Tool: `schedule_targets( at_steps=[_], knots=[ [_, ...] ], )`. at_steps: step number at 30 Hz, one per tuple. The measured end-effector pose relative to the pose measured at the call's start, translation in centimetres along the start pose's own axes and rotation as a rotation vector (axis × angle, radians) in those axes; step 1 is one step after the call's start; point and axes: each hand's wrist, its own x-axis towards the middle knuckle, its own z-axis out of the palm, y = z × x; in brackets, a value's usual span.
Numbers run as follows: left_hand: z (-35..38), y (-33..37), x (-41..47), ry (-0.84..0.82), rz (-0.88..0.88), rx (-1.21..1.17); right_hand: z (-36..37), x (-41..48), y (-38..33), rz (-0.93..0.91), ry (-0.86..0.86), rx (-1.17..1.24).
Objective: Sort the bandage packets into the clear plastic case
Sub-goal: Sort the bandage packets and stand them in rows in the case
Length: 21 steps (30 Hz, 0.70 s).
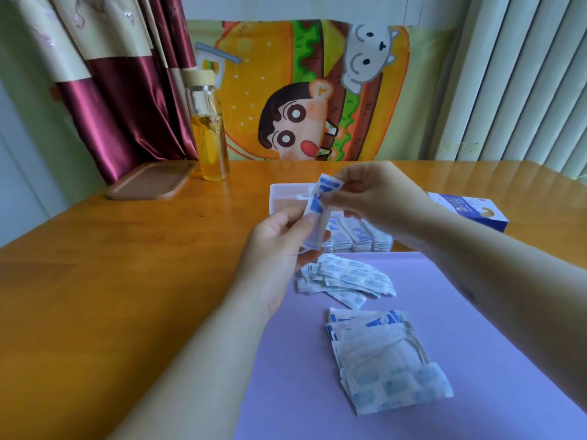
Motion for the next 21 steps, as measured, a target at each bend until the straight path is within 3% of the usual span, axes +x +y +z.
schedule_targets(
  at_steps=[4, 6, 12, 14, 17, 21],
  knots=[
    [-0.6, 0.2, 0.5, 0.149, 0.036, -0.040, -1.9, 4.9, 1.0, 0.112, 0.185, 0.026],
    [-0.7, 0.2, 0.6, 0.178, 0.047, 0.000, -2.2, 6.9, 2.1, 0.210, 0.178, -0.026],
    [-1.0, -0.4, 1.1, 0.183, 0.042, 0.127, 0.0, 8.4, 3.6, 0.420, -0.186, -0.140],
    [-0.9, -0.4, 1.1, 0.184, 0.046, 0.140, 0.7, 8.8, 3.9, 0.414, -0.254, -0.243],
    [-0.9, -0.4, 1.1, 0.182, 0.044, 0.155, 1.3, 9.0, 3.9, 0.342, -0.342, -0.623],
    [-0.9, -0.6, 1.2, 0.172, 0.026, 0.153, 2.0, 9.2, 3.4, 0.299, -0.405, -0.801]
  ],
)
